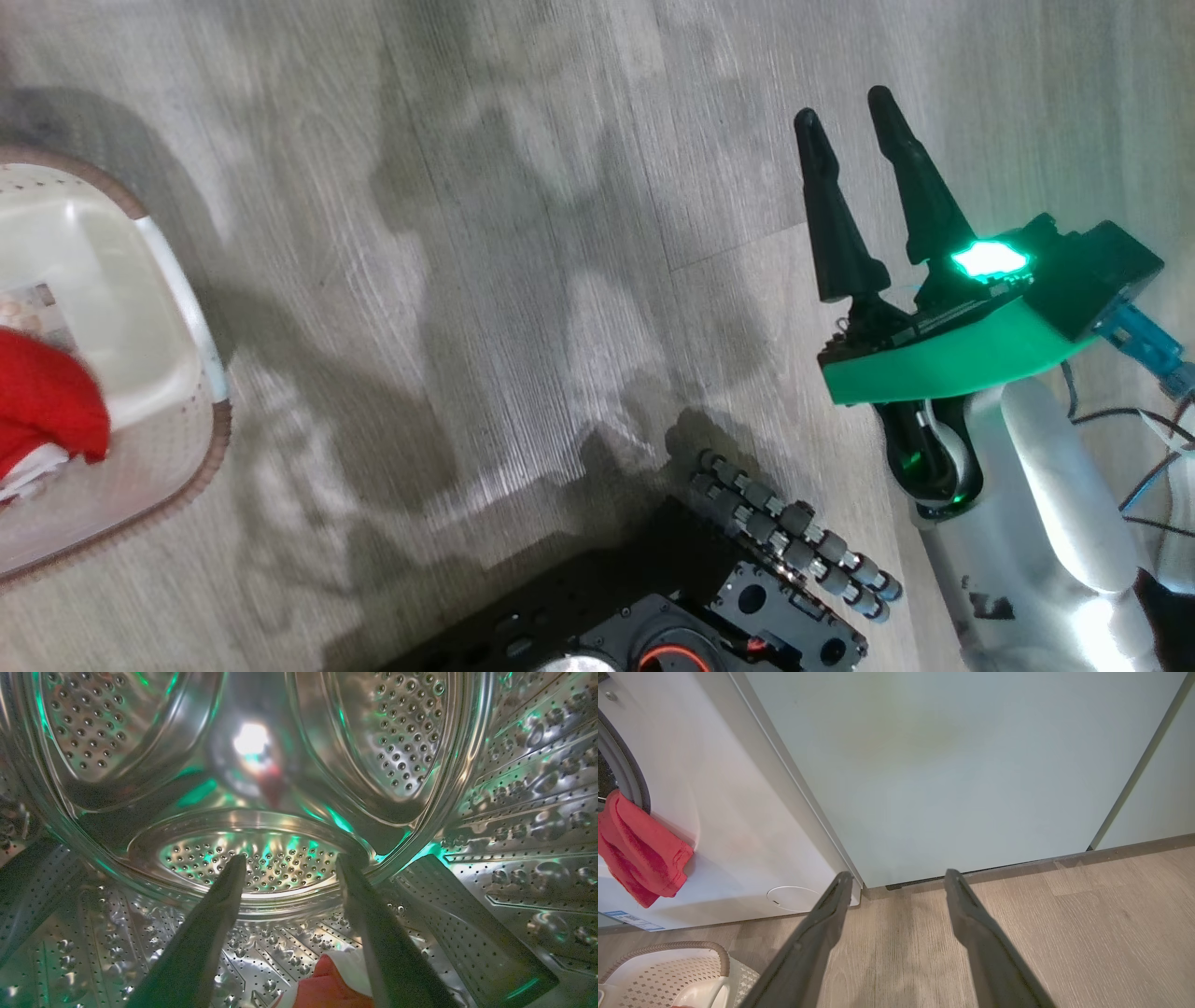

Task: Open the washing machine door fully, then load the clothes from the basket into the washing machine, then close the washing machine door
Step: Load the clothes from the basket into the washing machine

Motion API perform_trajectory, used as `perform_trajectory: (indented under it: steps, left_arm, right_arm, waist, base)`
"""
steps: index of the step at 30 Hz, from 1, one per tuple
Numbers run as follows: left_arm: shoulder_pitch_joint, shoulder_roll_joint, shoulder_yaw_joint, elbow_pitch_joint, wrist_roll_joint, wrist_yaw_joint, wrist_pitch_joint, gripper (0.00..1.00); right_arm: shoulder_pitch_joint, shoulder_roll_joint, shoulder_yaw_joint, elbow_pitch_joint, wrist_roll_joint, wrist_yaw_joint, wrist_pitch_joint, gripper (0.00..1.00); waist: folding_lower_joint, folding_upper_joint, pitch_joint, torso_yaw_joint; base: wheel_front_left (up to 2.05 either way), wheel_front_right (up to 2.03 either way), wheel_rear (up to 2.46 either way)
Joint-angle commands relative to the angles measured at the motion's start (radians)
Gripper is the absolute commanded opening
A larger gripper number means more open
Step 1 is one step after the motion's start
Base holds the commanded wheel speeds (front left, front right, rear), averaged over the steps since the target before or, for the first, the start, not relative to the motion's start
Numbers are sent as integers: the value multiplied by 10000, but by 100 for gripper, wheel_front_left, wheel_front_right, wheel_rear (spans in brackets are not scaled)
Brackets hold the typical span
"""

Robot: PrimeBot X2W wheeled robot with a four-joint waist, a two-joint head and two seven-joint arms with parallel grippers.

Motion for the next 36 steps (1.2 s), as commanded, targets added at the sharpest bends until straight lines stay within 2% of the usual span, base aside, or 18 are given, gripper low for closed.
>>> perform_trajectory:
  steps: [1,9,11,20,27,36]
  left_arm:
    - [120,231,-84,-382,-66,1,-40,100]
    - [1577,-71,252,-1013,-694,-52,-41,100]
    - [2108,-178,315,-1151,-777,47,-41,100]
    - [4712,-868,705,-2013,-1294,113,-41,100]
    - [6609,-1540,877,-3149,-1434,97,-41,100]
    - [9622,-2713,1401,-4953,-1751,-81,-41,100]
  right_arm:
    - [297,-27,61,-218,-26,0,-92,100]
    - [420,-27,-301,-149,-499,0,-92,100]
    - [498,-27,-433,-134,-682,0,-92,100]
    - [809,-27,-1016,-11,-1413,0,-92,100]
    - [1186,-27,-1529,138,-1841,0,-92,100]
    - [1691,-27,-1958,106,-2442,0,-92,100]
  waist:
    - [0,0,-102,82]
    - [0,0,-961,585]
    - [0,0,-1251,786]
    - [0,0,-2647,1605]
    - [0,0,-3515,2212]
    - [0,0,-4488,2853]
  base:
    - [0,0,0]
    - [0,0,0]
    - [0,0,0]
    - [0,0,0]
    - [0,0,0]
    - [0,0,0]
